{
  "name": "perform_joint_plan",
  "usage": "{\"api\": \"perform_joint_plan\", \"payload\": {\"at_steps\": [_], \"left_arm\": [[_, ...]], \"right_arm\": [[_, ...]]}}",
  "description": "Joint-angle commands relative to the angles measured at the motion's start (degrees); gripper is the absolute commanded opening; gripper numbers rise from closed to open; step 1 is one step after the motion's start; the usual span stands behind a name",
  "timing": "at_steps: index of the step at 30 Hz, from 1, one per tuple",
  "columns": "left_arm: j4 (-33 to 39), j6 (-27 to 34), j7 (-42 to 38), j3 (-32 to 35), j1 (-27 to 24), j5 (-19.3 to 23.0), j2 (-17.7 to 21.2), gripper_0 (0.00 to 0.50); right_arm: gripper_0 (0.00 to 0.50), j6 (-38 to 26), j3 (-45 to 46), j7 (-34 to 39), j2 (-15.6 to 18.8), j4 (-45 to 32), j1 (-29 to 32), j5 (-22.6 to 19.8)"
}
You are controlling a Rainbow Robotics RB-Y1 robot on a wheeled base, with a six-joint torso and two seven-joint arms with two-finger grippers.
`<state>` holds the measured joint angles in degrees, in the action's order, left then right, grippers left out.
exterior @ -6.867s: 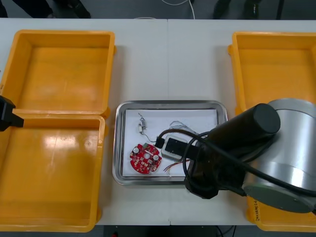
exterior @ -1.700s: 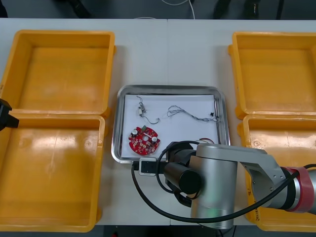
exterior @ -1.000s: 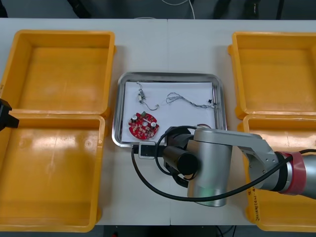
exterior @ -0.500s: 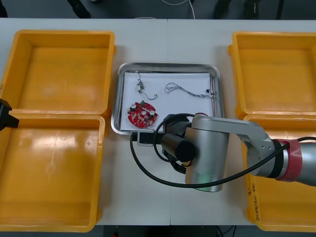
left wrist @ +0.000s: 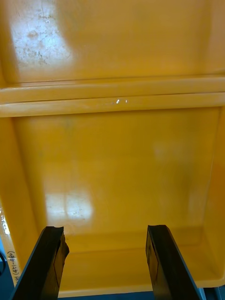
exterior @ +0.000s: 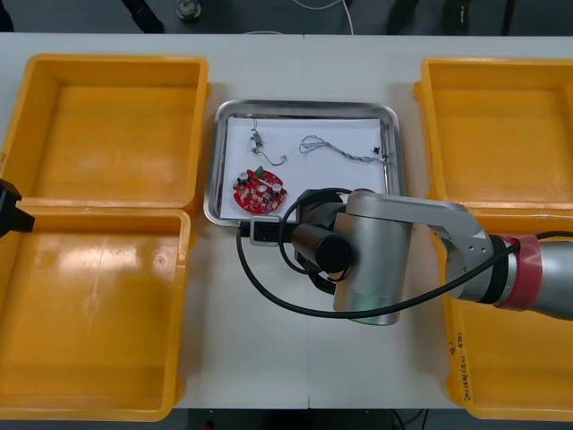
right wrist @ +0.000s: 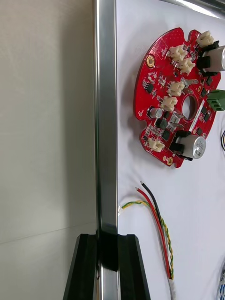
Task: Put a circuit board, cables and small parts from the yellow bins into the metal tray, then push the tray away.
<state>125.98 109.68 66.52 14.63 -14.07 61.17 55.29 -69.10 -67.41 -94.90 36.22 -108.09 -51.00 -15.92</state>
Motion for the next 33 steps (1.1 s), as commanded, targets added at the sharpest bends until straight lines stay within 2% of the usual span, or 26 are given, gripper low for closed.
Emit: {"api": "perform_joint_plan", "payload": {"at_steps": [1,5,15,22,33], "left_arm": [[0.8,0.3,3.0,1.6,0.9,-0.3,2.6,0.5],[0.8,0.3,3.0,1.6,0.9,-0.3,2.6,0.5],[0.8,0.3,3.0,1.6,0.9,-0.3,2.6,0.5],[0.8,0.3,3.0,1.6,0.9,-0.3,2.6,0.5],[0.8,0.3,3.0,1.6,0.9,-0.3,2.6,0.5]], "right_arm": [[0.0,2.1,-0.7,-0.4,1.4,1.9,-4.5,-2.1],[0.0,3.9,-0.6,-0.7,1.4,3.9,-6.0,-4.2],[0.0,6.5,-0.7,-1.1,1.4,7.6,-8.2,-4.7],[0.0,8.8,-0.7,-1.9,1.4,11.0,-10.9,-9.2],[0.0,13.7,-4.4,-2.6,1.5,14.4,-14.7,-9.3]]}}
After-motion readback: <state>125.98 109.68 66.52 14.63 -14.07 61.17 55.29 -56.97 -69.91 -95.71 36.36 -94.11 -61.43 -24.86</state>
